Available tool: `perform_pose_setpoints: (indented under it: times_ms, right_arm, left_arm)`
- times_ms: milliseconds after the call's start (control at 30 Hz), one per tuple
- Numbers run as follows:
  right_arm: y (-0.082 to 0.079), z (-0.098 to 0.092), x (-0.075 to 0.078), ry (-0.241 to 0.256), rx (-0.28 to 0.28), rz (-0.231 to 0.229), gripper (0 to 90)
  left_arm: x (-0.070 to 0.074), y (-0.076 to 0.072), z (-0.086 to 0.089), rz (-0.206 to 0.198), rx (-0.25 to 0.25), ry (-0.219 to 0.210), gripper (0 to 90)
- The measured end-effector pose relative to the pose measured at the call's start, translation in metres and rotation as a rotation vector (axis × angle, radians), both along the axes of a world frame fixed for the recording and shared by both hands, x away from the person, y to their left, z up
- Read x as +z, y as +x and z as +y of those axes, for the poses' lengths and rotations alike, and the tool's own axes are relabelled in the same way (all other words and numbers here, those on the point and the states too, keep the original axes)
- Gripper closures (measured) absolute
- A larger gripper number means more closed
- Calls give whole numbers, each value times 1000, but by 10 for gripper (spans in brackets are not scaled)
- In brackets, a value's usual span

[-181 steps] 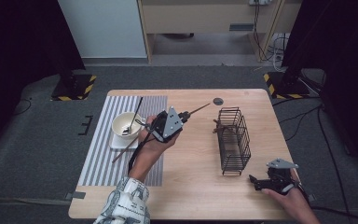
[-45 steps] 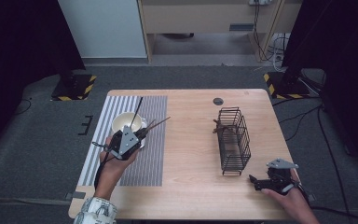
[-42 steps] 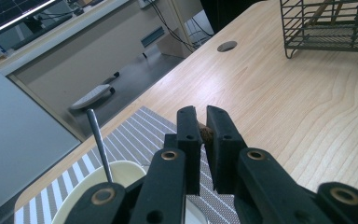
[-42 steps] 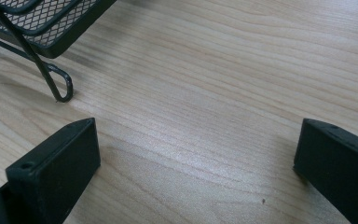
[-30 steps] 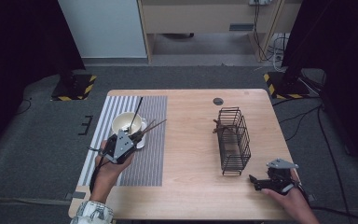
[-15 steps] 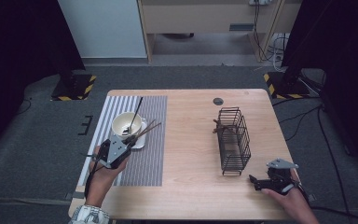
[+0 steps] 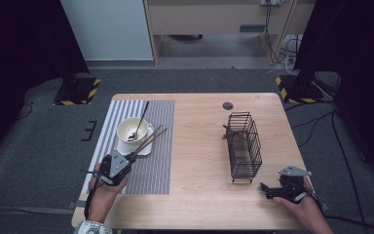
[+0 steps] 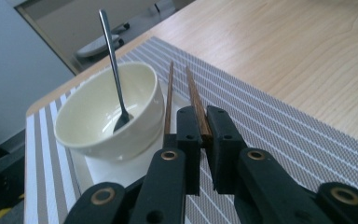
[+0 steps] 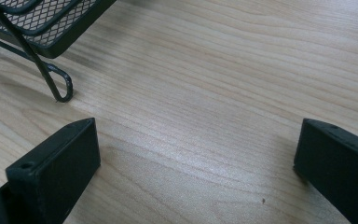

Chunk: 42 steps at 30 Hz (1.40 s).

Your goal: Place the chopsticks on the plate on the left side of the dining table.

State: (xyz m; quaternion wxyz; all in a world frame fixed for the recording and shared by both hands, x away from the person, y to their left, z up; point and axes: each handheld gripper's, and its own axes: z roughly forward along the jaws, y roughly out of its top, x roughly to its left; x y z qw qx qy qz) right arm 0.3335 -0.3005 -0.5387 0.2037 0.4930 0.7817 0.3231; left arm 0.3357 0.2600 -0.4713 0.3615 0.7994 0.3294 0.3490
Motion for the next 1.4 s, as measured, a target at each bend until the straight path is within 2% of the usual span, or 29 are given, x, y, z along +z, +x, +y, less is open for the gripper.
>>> perform_pose_setpoints:
  times_ms: [267,433,567,767,1033,1400]
  right_arm:
    - [0,0,0,0,-2,0,2]
    - [0,0,0,1,-3,1,2]
    - [0,0,0,1,-3,0,2]
    - [0,0,0,1,-3,1,2]
    - [0,0,0,1,-3,0,2]
    - [0,0,0,1,-4,1,2]
  left_arm:
    - [-8,-3,5,41,43,7,838]
    - [-16,-3,9,106,68,14,838]
    - [-22,-2,12,141,90,18,838]
    - [-28,0,16,172,113,10,837]
    - [-37,3,16,229,134,25,838]
    - [-41,5,17,272,145,2,838]
